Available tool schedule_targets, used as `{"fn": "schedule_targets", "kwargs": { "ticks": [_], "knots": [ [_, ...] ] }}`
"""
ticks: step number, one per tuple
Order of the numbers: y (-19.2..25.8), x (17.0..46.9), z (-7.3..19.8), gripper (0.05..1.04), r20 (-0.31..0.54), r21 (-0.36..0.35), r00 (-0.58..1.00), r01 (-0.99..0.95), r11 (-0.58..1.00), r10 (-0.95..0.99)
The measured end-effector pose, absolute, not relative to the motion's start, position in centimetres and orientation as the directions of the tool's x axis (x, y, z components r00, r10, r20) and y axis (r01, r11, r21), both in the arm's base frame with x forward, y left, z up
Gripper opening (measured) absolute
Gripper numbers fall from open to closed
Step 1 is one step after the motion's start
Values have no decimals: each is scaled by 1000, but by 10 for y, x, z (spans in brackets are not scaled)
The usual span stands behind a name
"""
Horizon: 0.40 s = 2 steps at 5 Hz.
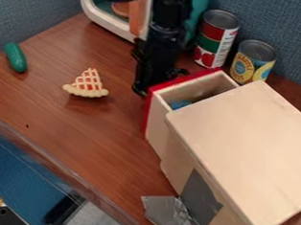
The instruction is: Pull the door of the drawer and open it
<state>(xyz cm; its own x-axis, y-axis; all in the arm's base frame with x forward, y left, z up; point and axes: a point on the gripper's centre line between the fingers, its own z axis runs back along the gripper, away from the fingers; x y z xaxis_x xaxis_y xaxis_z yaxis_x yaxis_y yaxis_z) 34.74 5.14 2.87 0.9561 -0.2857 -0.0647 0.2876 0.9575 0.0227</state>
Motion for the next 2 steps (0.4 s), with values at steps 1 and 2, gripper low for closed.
{"fn": "schedule_targets", "kwargs": {
  "ticks": [1, 2],
  "knots": [
    [65, 351, 33, 129, -69, 24, 961, 272, 962, -269],
    [72, 354, 39, 129, -69, 32, 960, 273, 961, -270]
  ]
}}
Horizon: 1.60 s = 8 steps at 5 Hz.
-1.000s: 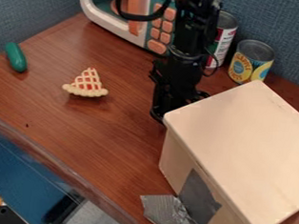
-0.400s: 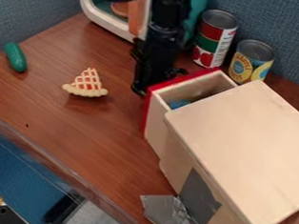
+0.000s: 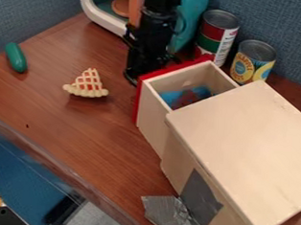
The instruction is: Pull the door of the drawer and open it
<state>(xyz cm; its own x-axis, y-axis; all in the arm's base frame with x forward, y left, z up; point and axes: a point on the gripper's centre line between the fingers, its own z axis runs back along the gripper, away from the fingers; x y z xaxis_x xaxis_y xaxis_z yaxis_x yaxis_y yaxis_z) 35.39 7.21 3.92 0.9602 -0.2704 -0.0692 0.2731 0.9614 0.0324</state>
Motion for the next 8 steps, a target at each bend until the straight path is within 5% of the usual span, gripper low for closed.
{"fn": "schedule_targets", "kwargs": {
  "ticks": [4, 6, 7, 8],
  "knots": [
    [93, 362, 40, 172, -83, 24, 955, 286, 958, -283],
    [95, 362, 59, 714, -63, 18, 947, 318, 948, -316],
    [94, 358, 114, 971, 32, 18, 948, 317, 948, -317],
    [93, 340, 167, 1002, 83, 58, 931, 351, 935, -355]
  ]
}}
